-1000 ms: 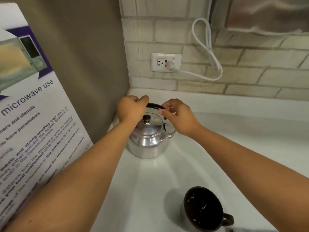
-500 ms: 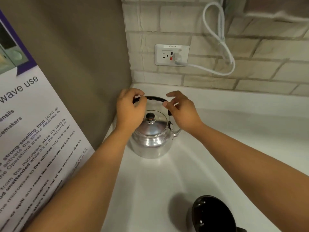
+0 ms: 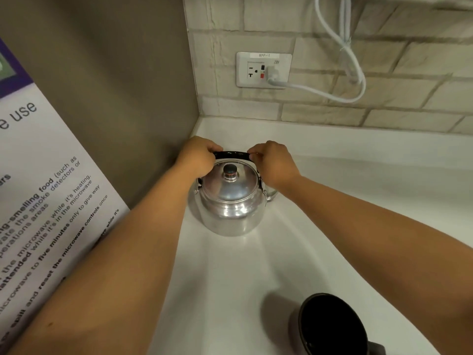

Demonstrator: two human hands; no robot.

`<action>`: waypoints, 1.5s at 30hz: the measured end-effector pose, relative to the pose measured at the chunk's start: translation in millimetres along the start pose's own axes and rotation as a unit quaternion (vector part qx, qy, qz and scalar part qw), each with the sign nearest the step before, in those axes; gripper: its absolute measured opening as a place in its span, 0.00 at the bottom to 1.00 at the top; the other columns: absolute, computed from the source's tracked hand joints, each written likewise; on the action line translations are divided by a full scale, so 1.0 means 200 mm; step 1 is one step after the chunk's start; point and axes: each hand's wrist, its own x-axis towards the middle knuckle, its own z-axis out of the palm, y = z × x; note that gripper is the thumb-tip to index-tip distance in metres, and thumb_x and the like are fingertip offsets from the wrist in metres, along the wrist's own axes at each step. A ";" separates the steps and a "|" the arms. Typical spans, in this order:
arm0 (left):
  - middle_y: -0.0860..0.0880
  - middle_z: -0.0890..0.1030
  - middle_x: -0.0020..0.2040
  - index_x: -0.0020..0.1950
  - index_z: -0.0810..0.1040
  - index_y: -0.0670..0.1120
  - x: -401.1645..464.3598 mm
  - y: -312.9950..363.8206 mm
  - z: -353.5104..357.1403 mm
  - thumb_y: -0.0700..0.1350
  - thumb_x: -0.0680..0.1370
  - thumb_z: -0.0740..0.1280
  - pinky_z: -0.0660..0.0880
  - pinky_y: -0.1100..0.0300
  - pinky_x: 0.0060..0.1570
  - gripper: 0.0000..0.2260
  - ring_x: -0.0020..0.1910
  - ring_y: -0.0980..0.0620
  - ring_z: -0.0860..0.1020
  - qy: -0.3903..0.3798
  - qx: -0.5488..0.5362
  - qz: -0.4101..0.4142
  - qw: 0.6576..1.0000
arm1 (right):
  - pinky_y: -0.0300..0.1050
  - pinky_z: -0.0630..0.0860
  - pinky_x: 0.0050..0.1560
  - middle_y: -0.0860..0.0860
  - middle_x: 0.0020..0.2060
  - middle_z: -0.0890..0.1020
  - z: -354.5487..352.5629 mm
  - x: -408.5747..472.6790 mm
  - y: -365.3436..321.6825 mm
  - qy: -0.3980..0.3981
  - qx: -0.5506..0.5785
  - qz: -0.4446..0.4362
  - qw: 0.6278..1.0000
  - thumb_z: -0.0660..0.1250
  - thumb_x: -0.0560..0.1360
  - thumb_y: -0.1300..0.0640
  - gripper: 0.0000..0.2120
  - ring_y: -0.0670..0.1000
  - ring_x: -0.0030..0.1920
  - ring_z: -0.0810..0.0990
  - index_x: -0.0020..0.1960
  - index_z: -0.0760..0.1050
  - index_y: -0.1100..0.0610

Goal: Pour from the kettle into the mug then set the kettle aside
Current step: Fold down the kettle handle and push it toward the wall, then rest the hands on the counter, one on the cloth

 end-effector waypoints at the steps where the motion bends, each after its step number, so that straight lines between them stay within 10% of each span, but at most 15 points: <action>1: 0.43 0.83 0.56 0.57 0.82 0.45 0.00 0.00 0.00 0.31 0.76 0.59 0.72 0.62 0.44 0.17 0.52 0.43 0.80 -0.002 0.000 -0.006 1.000 | 0.45 0.77 0.49 0.57 0.50 0.83 0.00 0.00 0.00 -0.006 0.013 0.009 1.000 0.60 0.77 0.59 0.13 0.56 0.46 0.81 0.55 0.81 0.56; 7: 0.43 0.80 0.61 0.61 0.79 0.44 -0.03 0.01 0.01 0.32 0.77 0.58 0.72 0.61 0.53 0.17 0.58 0.44 0.78 0.004 0.005 -0.003 1.000 | 0.38 0.75 0.44 0.57 0.52 0.84 -0.05 -0.02 -0.02 -0.043 0.080 0.054 0.994 0.61 0.77 0.59 0.13 0.50 0.39 0.79 0.58 0.80 0.58; 11: 0.42 0.79 0.61 0.61 0.78 0.44 -0.19 0.08 -0.03 0.36 0.78 0.60 0.65 0.71 0.53 0.14 0.58 0.45 0.77 0.157 -0.019 0.075 0.985 | 0.39 0.67 0.57 0.56 0.65 0.76 -0.22 -0.15 -0.03 -0.069 0.030 0.023 0.997 0.60 0.79 0.53 0.18 0.54 0.63 0.74 0.67 0.71 0.56; 16: 0.45 0.80 0.55 0.55 0.80 0.44 -0.57 0.16 -0.01 0.36 0.76 0.63 0.65 0.70 0.56 0.11 0.55 0.50 0.74 0.246 -0.041 0.237 0.939 | 0.33 0.71 0.42 0.47 0.57 0.79 -0.51 -0.55 0.07 -0.021 0.084 0.011 0.996 0.62 0.78 0.51 0.13 0.45 0.48 0.79 0.59 0.77 0.52; 24: 0.49 0.78 0.58 0.59 0.77 0.47 -1.22 -0.18 0.27 0.40 0.77 0.64 0.67 0.64 0.57 0.11 0.58 0.48 0.74 0.120 0.012 0.198 0.973 | 0.32 0.72 0.45 0.49 0.52 0.78 -0.59 -1.52 0.42 0.116 0.022 0.090 0.989 0.58 0.77 0.64 0.11 0.45 0.46 0.77 0.53 0.76 0.54; 28: 0.44 0.68 0.73 0.71 0.68 0.43 -1.47 -0.44 0.36 0.50 0.80 0.59 0.57 0.53 0.71 0.21 0.72 0.45 0.64 0.008 0.151 0.121 0.981 | 0.44 0.67 0.62 0.48 0.63 0.74 -0.42 -1.99 0.50 0.014 -0.106 0.116 0.988 0.55 0.79 0.54 0.16 0.54 0.65 0.71 0.66 0.69 0.53; 33: 0.46 0.55 0.78 0.76 0.55 0.44 -1.53 -0.50 0.40 0.54 0.82 0.49 0.43 0.54 0.74 0.25 0.77 0.48 0.51 -0.036 0.212 0.125 0.969 | 0.51 0.37 0.76 0.43 0.75 0.39 -0.32 -2.12 0.55 -0.101 -0.218 0.101 0.965 0.34 0.76 0.37 0.29 0.45 0.76 0.38 0.74 0.34 0.45; 45: 0.47 0.54 0.78 0.77 0.54 0.44 -1.53 -0.49 0.38 0.53 0.83 0.47 0.44 0.56 0.74 0.24 0.77 0.50 0.50 -0.036 0.208 0.116 0.971 | 0.56 0.38 0.75 0.51 0.78 0.41 -0.24 -1.99 0.48 -0.114 -0.241 0.100 0.959 0.38 0.79 0.41 0.27 0.53 0.77 0.37 0.76 0.36 0.44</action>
